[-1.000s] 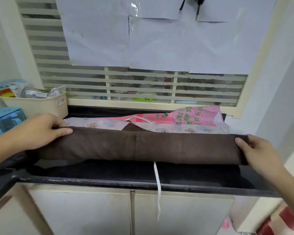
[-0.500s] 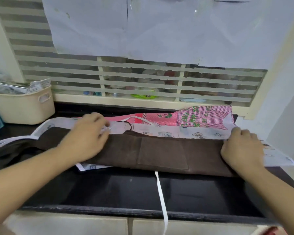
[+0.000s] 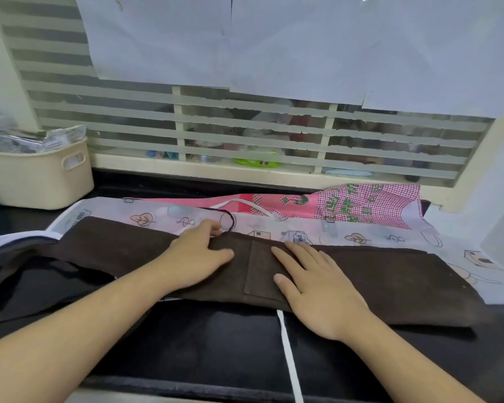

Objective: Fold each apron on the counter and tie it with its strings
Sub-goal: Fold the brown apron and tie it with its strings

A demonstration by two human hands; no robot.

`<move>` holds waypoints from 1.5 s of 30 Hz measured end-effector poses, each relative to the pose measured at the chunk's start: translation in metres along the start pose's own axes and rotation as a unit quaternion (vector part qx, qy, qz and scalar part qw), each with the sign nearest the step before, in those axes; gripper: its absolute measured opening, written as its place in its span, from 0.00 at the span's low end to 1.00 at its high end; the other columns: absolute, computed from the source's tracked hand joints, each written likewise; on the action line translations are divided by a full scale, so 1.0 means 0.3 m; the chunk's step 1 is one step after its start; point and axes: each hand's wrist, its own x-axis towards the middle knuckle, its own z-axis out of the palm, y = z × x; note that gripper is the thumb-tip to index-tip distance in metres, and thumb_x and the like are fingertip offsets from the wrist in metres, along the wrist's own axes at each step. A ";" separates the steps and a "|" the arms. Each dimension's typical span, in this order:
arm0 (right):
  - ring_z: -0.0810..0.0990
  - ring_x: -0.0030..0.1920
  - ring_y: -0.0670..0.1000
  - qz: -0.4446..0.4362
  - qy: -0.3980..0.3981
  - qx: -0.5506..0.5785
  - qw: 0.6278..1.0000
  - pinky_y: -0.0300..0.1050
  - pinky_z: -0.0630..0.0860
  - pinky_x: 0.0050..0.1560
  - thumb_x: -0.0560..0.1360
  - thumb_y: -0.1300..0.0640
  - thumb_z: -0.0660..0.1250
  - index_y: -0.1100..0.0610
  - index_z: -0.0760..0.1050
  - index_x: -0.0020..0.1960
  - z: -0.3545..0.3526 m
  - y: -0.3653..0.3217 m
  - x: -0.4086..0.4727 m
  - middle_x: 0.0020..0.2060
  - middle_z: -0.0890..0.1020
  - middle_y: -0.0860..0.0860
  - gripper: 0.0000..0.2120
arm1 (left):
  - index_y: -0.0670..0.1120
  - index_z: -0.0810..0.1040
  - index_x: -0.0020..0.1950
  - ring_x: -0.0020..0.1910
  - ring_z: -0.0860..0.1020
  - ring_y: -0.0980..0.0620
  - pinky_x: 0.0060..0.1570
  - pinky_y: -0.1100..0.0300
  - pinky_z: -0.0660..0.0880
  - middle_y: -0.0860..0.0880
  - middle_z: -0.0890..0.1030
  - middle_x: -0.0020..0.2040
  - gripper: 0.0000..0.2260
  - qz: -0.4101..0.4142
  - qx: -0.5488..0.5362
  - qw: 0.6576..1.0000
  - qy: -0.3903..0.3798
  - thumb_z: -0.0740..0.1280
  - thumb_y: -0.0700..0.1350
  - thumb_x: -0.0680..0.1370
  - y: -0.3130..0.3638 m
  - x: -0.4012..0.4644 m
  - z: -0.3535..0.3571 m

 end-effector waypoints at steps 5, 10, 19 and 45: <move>0.41 0.83 0.45 0.006 0.010 0.005 1.000 0.48 0.39 0.83 0.85 0.37 0.43 0.39 0.46 0.84 -0.002 -0.005 -0.008 0.84 0.47 0.40 0.28 | 0.46 0.82 0.62 0.56 0.82 0.47 0.57 0.56 0.75 0.51 0.84 0.54 0.14 -0.064 -0.091 0.994 0.013 0.74 0.49 0.79 0.068 0.092 -0.017; 0.43 0.83 0.46 0.003 0.017 0.013 1.000 0.49 0.41 0.83 0.85 0.37 0.43 0.40 0.47 0.84 0.002 -0.003 -0.005 0.84 0.49 0.41 0.28 | 0.45 0.81 0.39 0.43 0.82 0.47 0.44 0.53 0.76 0.47 0.84 0.41 0.15 -0.071 0.050 0.996 -0.037 0.71 0.55 0.78 0.134 0.097 -0.078; 0.44 0.84 0.48 0.002 0.022 0.015 1.000 0.50 0.43 0.83 0.86 0.38 0.43 0.41 0.48 0.84 -0.006 -0.010 -0.016 0.84 0.51 0.43 0.28 | 0.54 0.86 0.60 0.56 0.81 0.50 0.55 0.57 0.75 0.53 0.82 0.63 0.12 -0.030 0.047 0.997 -0.054 0.75 0.47 0.76 0.178 0.065 -0.123; 0.49 0.83 0.50 -0.004 0.051 0.014 0.999 0.52 0.46 0.83 0.85 0.38 0.45 0.42 0.51 0.84 0.013 -0.003 -0.007 0.83 0.54 0.44 0.28 | 0.49 0.83 0.49 0.48 0.82 0.49 0.41 0.57 0.74 0.47 0.83 0.48 0.03 -0.025 -0.157 0.980 0.121 0.75 0.45 0.78 0.167 0.170 -0.015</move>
